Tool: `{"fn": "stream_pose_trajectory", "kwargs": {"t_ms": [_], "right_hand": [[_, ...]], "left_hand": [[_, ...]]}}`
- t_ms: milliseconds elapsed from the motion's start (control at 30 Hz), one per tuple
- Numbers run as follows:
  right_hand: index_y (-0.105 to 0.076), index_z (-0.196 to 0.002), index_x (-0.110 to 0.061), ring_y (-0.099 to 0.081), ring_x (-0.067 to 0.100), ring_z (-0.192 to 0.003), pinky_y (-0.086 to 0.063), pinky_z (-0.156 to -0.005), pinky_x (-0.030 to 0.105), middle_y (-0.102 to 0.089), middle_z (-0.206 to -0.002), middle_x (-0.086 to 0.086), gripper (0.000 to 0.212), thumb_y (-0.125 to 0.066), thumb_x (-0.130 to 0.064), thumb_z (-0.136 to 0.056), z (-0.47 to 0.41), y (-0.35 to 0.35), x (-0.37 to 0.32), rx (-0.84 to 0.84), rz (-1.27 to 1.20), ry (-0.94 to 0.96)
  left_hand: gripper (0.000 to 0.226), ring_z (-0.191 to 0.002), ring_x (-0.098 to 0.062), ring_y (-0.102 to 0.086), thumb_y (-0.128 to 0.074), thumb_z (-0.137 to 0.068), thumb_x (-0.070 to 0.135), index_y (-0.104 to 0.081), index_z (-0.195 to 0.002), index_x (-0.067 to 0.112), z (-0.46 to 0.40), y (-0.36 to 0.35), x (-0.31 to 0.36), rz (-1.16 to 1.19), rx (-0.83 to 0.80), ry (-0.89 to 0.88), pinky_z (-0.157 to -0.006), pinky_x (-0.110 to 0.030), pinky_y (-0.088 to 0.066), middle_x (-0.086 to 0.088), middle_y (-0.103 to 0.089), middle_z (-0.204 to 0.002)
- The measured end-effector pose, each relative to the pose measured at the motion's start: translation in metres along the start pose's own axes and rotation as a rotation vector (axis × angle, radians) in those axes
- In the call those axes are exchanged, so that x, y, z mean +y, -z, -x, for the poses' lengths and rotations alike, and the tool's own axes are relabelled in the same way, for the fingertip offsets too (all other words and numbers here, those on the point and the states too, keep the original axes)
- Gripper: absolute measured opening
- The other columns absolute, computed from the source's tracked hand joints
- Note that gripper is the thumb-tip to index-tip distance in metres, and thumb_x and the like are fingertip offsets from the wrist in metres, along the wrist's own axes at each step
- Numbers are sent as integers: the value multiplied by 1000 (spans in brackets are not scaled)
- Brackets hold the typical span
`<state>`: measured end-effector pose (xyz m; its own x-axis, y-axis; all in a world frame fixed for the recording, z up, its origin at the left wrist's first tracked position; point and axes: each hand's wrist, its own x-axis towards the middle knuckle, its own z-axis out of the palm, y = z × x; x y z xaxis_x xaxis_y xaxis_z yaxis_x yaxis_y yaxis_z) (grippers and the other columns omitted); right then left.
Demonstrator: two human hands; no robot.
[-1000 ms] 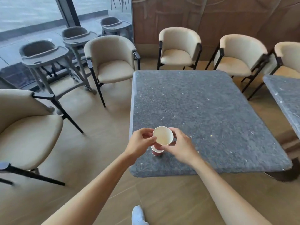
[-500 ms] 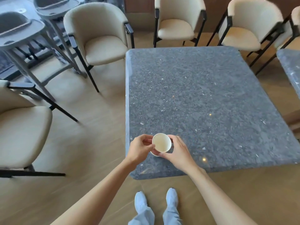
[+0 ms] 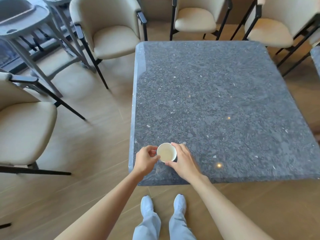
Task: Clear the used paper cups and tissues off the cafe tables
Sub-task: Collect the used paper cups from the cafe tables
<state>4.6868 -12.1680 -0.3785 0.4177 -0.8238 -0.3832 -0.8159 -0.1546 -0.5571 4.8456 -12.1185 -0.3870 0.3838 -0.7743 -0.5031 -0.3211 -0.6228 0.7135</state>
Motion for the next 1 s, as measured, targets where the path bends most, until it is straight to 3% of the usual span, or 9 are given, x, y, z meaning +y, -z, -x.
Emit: {"fn": "stream_pose_trajectory", "kwargs": {"t_ms": [267, 367, 500, 600, 700, 767, 900, 1000], "right_hand": [[-28, -156, -15, -33, 21, -144, -36, -112, 39, -38, -152, 2, 86, -74, -41, -88, -7, 19, -11, -28, 16, 10], [-38, -152, -14, -40, 22, -140, -35, -112, 37, -43, -148, 4, 72, -69, -40, -92, -15, 44, -30, 25, -27, 65], [-49, -144, -11, -51, 20, -131, -37, -111, 31, -53, -141, 6, 58, -68, -30, -93, -25, 82, -71, 83, -117, 212], [-56, -138, -12, -58, 16, -122, -44, -109, 37, -60, -135, 4, 51, -70, -28, -92, -27, 102, -100, 82, -241, 317], [-61, -134, -13, -61, 11, -113, -43, -99, 19, -65, -130, 1, 44, -69, -28, -94, -20, 114, -127, -6, -325, 401], [-62, -133, -12, -62, 8, -109, -43, -96, 15, -67, -129, 0, 41, -67, -28, -95, -12, 114, -145, -101, -392, 448], [-65, -130, -15, -65, 12, -114, -50, -106, 41, -69, -124, -2, 46, -67, -38, -91, 19, 88, -184, -322, -488, 527], [-67, -126, -17, -66, 13, -113, -52, -104, 43, -71, -119, -3, 54, -62, -46, -81, 57, 60, -217, -470, -500, 603]], "left_hand": [[27, -94, -26, -71, -69, -92, 17, -70, -118, 10, 0, 10, 11, 106, 41, 42, -91, -45, -57, -6, -73, -99], [24, -94, -25, -72, -65, -95, 19, -71, -118, 14, 2, 35, 32, 143, 112, 18, -91, -40, -57, -8, -75, -105], [16, -82, -20, -68, -64, -96, 16, -72, -110, 15, 15, 69, 63, 268, 232, -43, -84, -41, -61, -6, -73, -95], [15, -85, -16, -66, -63, -97, 15, -72, -109, 13, 37, 86, 80, 408, 330, -76, -81, -35, -61, -5, -71, -95], [11, -91, -15, -68, -62, -98, 17, -70, -104, 21, 70, 97, 85, 550, 454, -92, -83, -35, -60, 1, -73, -97], [13, -95, -15, -68, -60, -100, 20, -71, -106, 21, 95, 102, 83, 643, 539, -105, -84, -35, -59, -1, -73, -103], [20, -98, -15, -66, -54, -103, 22, -69, -115, 15, 158, 117, 62, 766, 747, -105, -86, -36, -57, -3, -71, -109], [23, -101, -18, -66, -52, -104, 22, -70, -115, 14, 215, 129, 37, 811, 928, -101, -88, -38, -56, -5, -71, -111]]}}
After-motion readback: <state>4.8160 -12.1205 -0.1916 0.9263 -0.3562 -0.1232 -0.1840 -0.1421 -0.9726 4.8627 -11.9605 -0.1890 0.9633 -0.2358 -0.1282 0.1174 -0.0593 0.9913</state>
